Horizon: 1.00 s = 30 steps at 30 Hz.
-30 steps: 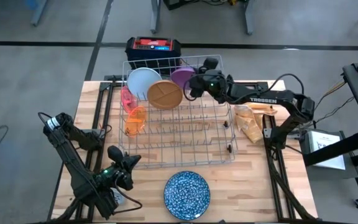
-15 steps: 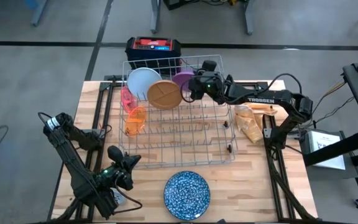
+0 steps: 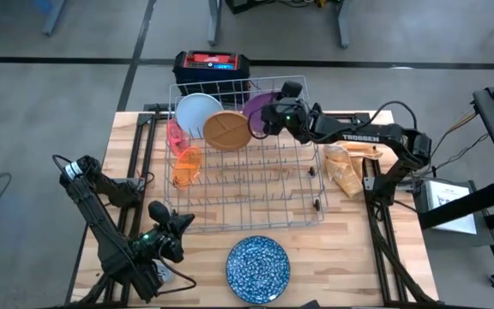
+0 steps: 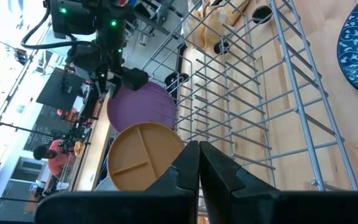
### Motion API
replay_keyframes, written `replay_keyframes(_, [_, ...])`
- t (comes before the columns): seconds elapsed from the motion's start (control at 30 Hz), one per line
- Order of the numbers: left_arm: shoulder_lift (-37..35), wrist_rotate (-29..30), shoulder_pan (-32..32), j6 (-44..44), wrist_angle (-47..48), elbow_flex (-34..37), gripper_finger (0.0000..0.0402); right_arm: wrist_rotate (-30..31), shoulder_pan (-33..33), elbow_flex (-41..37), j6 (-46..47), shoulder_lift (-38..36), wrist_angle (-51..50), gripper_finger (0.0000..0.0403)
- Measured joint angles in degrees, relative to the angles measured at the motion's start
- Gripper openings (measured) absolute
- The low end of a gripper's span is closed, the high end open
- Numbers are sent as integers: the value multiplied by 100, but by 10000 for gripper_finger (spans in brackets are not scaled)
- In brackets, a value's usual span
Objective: Sort dishes
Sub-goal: Put the blue plate into the dish rack
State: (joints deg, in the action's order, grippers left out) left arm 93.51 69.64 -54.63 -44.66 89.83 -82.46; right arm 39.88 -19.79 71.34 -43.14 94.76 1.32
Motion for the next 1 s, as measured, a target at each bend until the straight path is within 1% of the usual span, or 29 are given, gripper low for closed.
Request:
replay_keyframes(0.2, [0, -1, 0, 0, -1, 0, 0, 172, 2, 193, 3, -9, -167, 170])
replay_keyframes(0.37, [0, 0, -2, 0, -3, 0, 0, 462, 45, 409, -15, -110, -518, 185])
replay_keyframes(0.43, [0, 0, 0, 0, -3, 0, 0, 544, 72, 495, 82, -193, -757, 188])
replay_keyframes(0.53, [0, 1, 0, 0, -3, 0, 0, 557, 122, 638, 520, -381, -1352, 190])
replay_keyframes(0.63, [0, 33, 9, 9, -46, 0, 0, 558, 221, 794, 1307, -625, -2203, 190])
replay_keyframes(0.77, [2, 40, 55, 26, -115, 0, 0, 524, 466, 1022, 3192, -1009, -3566, 184])
replay_keyframes(0.87, [2, 35, 119, 100, -280, 0, 0, 493, 760, 1111, 4430, -1287, -4538, 179])
replay_keyframes(0.93, [2, -70, 165, 204, -428, -15, 0, 472, 1000, 1109, 5105, -1467, -5031, 175])
replay_keyframes(1.0, [2, -315, 202, 394, -721, -76, 0, 424, 1307, 1087, 5657, -1626, -5542, 172])
